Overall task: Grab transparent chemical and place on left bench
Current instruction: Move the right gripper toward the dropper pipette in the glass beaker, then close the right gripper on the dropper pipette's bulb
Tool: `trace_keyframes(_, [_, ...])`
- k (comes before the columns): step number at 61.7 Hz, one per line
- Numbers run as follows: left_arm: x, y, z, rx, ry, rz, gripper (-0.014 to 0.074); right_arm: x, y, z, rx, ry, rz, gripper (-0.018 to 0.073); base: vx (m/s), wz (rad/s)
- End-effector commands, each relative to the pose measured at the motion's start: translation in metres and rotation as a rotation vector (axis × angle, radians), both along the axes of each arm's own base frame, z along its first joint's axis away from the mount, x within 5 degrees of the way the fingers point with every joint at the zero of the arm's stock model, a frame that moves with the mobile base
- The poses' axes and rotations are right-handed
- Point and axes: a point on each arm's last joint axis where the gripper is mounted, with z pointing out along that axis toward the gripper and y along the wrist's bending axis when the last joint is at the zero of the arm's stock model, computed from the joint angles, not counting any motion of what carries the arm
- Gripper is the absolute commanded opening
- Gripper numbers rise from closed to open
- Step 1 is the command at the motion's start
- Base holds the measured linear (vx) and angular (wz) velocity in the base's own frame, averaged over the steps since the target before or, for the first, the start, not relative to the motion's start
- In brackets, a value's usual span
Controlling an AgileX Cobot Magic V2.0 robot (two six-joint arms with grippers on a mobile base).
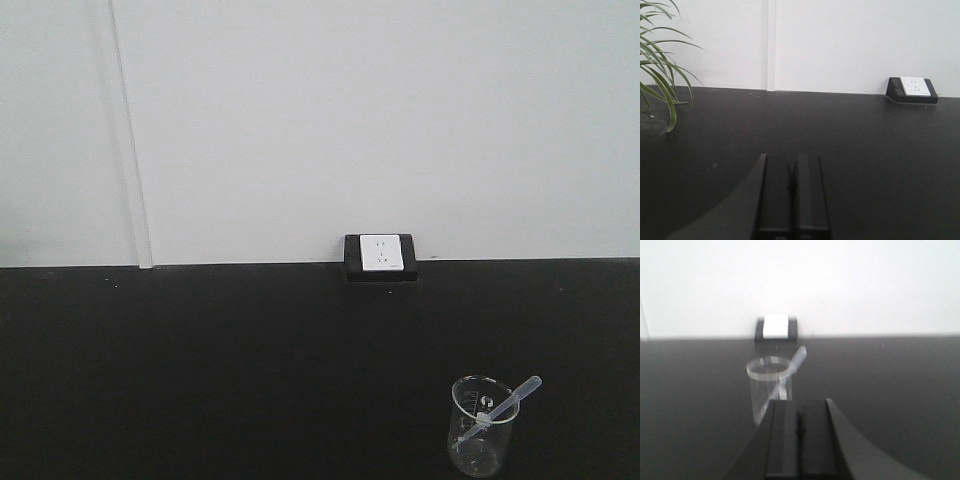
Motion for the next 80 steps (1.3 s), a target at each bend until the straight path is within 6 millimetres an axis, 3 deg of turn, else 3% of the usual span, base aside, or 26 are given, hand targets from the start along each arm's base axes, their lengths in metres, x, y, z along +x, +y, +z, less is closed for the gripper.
trace_keyframes(1, [-0.001, 0.000, 0.003, -0.014, -0.081, -0.001, -0.0003, -0.003, 0.002, 0.020, 0.018, -0.230, 0.027, -0.0008, 0.00, 0.00])
trace_keyframes(8, [-0.001, 0.000, 0.003, -0.014, -0.081, -0.001, -0.0003, -0.006, 0.003, 0.031, 0.014, -0.339, 0.036, -0.0006, 0.00, 0.00])
trace_keyframes(14, [-0.001, 0.000, 0.003, -0.014, -0.081, -0.001, -0.0003, -0.004, 0.001, 0.041, 0.089, -0.262, 0.028, -0.0004, 0.00, -0.01])
trace_keyframes(20, [-0.001, 0.000, 0.003, -0.014, -0.081, -0.001, -0.0003, 0.001, 0.001, 0.068, 0.089, -0.182, 0.014, -0.0004, 0.00, 0.00])
trace_keyframes(27, [-0.001, 0.000, 0.003, -0.014, -0.081, -0.001, -0.0003, 0.020, 0.002, 0.100, 0.019, -0.083, 0.000, -0.0003, 0.00, 0.00])
trace_keyframes(34, [-0.001, 0.000, 0.003, -0.014, -0.081, -0.001, -0.0003, 0.050, 0.004, 0.110, -0.021, 0.007, 0.000, 0.0000, 0.00, 0.00])
trace_keyframes(44, [-0.001, 0.000, 0.003, -0.014, -0.081, -0.001, -0.0003, 0.097, 0.008, 0.102, -0.001, 0.087, 0.010, 0.0008, 0.00, 0.00])
trace_keyframes(58, [-0.001, 0.000, 0.003, -0.014, -0.081, -0.001, -0.0003, 0.142, 0.008, 0.081, 0.169, 0.083, -0.030, 0.0088, 0.00, 0.00])
trace_keyframes(71, [-0.001, 0.000, 0.003, -0.014, -0.081, -0.001, -0.0003, 0.171, 0.008, 0.050, 0.202, 0.163, -0.064, 0.0349, 0.00, 0.00])
trace_keyframes(80, [-0.001, 0.000, 0.003, -0.014, -0.081, -0.001, -0.0003, 0.188, 0.010, 0.035, 0.188, 0.117, -0.061, 0.0540, 0.00, 0.00])
